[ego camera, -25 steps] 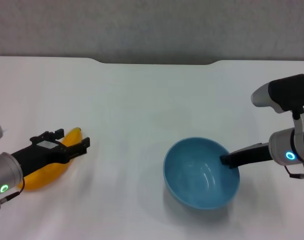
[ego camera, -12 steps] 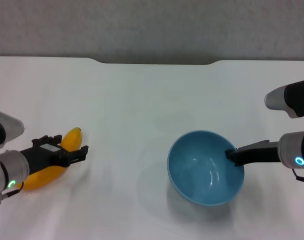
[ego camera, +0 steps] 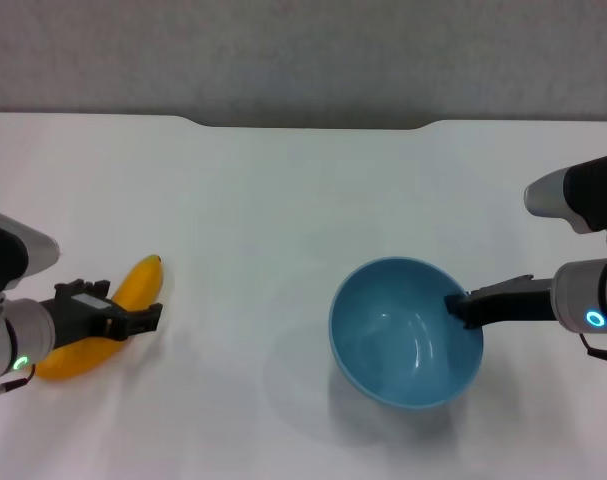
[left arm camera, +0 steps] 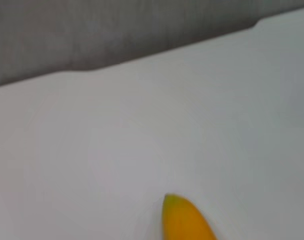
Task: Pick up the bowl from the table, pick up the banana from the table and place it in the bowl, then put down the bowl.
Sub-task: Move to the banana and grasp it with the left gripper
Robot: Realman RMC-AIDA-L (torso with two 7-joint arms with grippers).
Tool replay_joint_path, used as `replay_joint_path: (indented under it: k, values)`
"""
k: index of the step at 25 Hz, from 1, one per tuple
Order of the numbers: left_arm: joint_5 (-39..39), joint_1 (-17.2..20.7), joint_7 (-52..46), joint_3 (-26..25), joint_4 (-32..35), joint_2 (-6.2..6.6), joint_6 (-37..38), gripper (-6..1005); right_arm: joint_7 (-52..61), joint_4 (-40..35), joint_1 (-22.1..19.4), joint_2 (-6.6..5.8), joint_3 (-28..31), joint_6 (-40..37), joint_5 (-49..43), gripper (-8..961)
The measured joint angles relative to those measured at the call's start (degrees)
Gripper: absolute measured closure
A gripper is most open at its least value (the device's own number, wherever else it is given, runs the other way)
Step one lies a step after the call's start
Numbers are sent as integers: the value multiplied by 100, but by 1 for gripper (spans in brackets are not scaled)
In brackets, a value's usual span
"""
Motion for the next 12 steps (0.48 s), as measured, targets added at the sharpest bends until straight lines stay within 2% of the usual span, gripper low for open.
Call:
replay_joint_path:
  k: [3,12]
  values:
    - [349,-8,-332,1,0,-9,2,168,-2,52,0,0,1,10,0,926]
    - [606,18,-511,1,-25,38,-72,194,-4,49,-1,-8,37,24,-1,926]
